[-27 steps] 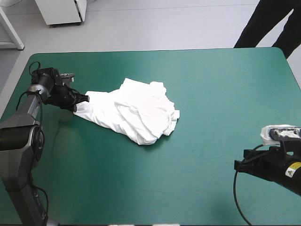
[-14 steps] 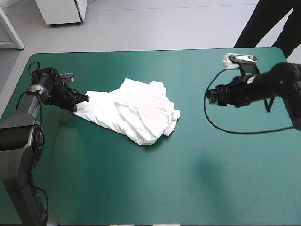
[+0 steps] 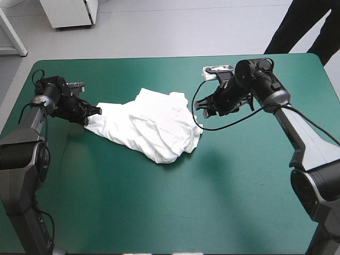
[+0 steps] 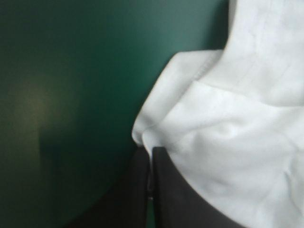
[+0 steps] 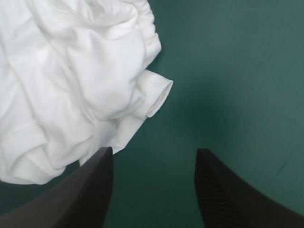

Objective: Fold the cloth

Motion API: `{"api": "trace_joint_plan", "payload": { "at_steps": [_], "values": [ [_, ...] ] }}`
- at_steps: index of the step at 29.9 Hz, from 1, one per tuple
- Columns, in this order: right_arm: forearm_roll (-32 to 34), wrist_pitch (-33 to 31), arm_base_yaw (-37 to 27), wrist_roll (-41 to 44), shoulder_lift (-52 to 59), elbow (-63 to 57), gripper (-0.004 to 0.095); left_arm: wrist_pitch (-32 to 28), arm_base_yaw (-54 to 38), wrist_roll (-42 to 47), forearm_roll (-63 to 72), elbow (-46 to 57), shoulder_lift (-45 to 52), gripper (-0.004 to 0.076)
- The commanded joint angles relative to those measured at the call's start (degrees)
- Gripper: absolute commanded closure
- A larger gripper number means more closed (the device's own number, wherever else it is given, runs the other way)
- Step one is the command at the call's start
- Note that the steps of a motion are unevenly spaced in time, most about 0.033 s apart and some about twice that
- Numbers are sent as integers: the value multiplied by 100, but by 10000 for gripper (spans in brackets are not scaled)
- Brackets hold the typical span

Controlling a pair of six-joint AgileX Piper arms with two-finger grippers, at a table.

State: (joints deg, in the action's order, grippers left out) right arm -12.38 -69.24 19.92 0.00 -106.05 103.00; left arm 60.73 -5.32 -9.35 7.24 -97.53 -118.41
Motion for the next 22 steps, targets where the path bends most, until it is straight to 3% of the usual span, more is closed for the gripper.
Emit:
{"api": "trace_joint_plan", "payload": {
  "at_steps": [1,5,22],
  "values": [
    [8,173,39,-67,-17,219,426,-76,10,-28,217,-132,272,746],
    [540,312,308,-93,-253,302,471,-136,10,-28,230,-132,272,746],
    [405,816,523,-40,-1026,302,472,-212,10,-201,218,-132,272,746]
  ]
}}
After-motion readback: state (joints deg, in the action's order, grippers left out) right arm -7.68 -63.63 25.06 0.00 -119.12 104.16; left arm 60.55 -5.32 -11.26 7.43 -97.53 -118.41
